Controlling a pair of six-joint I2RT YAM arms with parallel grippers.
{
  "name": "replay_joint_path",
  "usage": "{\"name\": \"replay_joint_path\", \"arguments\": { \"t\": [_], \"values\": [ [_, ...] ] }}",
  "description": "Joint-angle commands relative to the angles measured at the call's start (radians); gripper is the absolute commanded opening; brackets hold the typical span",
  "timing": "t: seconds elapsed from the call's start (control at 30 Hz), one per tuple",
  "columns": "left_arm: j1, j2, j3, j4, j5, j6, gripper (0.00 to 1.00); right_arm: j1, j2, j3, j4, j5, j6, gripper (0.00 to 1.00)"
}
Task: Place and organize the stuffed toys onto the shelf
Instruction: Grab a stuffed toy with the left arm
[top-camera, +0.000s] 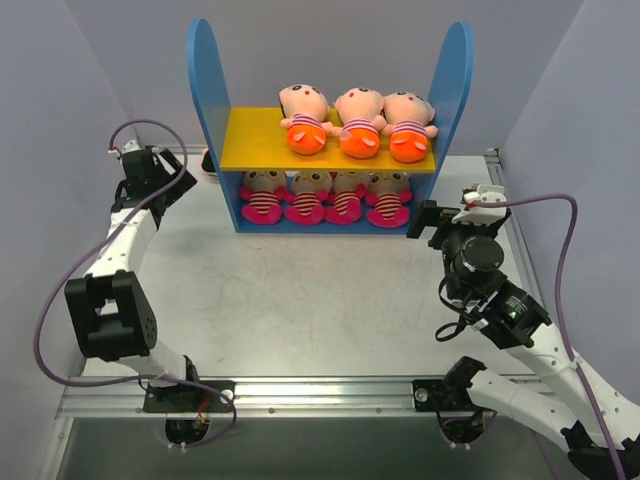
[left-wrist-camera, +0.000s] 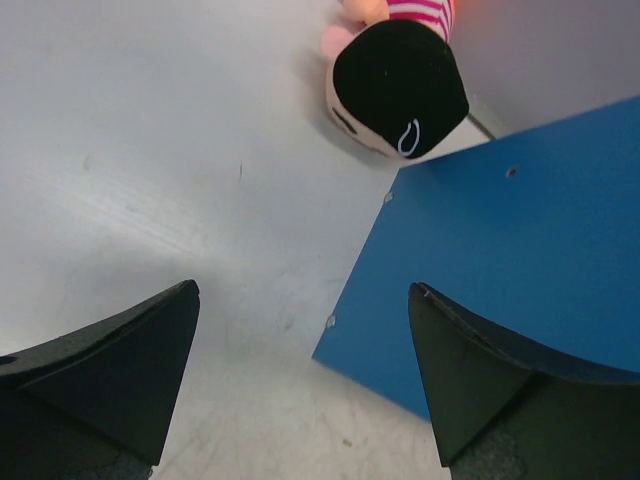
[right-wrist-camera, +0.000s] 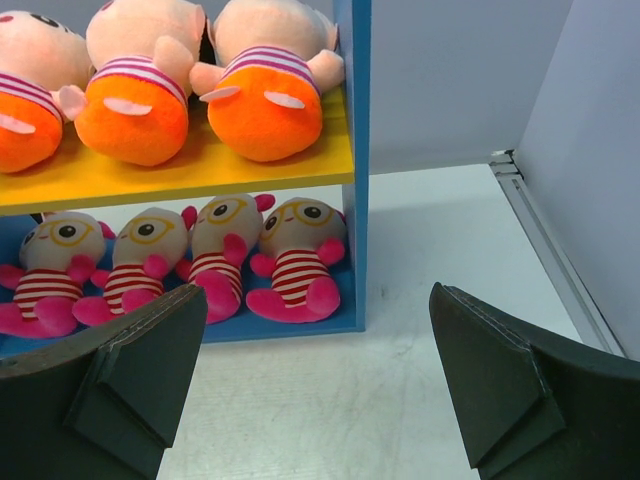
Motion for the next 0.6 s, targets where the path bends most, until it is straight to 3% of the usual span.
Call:
{"name": "replay_joint_path", "arguments": {
  "t": [0.0,0.27,0.57],
  "values": [
    [0.020,0.135,0.138,0.151,0.076,-0.044,0.94,-0.010,0.028,0.037,0.031,-0.010,0.016,0.99],
    [0.023,0.487,0.393,0.255,0.151,-0.112,0.94,-0.019,0.120,0.074,0.035,-0.050,0.013,0.99],
    [0.018,0.770,0.607,0.392,0.205,-0.182,0.94,-0.027,0.205,0.103,0.040,-0.101,-0.013,0.99]
  ]
}}
